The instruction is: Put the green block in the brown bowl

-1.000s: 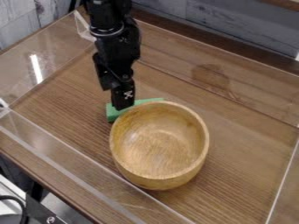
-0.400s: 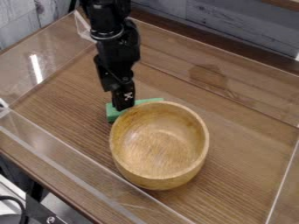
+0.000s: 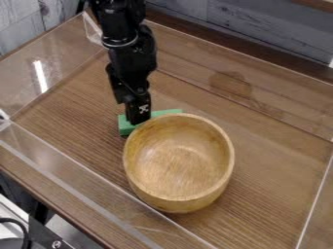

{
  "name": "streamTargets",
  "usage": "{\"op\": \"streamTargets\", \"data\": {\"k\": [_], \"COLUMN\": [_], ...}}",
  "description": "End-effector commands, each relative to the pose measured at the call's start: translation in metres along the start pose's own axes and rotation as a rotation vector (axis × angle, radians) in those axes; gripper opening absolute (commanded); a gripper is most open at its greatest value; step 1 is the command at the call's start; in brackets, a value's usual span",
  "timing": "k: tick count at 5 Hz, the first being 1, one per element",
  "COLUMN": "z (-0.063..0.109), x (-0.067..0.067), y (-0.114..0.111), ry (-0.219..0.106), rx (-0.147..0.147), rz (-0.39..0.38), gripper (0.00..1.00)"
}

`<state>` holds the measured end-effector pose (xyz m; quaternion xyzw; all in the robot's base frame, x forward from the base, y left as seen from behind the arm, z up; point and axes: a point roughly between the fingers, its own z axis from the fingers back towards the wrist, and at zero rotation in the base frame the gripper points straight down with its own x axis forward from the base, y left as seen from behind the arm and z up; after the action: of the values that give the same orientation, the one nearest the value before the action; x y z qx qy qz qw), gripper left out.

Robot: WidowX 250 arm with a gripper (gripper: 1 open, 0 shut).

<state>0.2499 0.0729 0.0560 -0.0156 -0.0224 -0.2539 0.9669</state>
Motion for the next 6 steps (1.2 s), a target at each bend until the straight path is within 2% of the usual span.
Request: {"op": "streamTargets", "data": {"k": [1, 5, 6], "z": [0.0093, 0.0063, 0.0007], "x": [0.0076, 0.011, 0.0087], "y": [0.0091, 0.0154, 0.018], "ry": [-0.038, -0.049, -0.051], "rx": [0.032, 0.016, 0.02], "rz": [-0.003, -0.002, -0.013], "gripper": [1.0, 1.0, 1.0]}}
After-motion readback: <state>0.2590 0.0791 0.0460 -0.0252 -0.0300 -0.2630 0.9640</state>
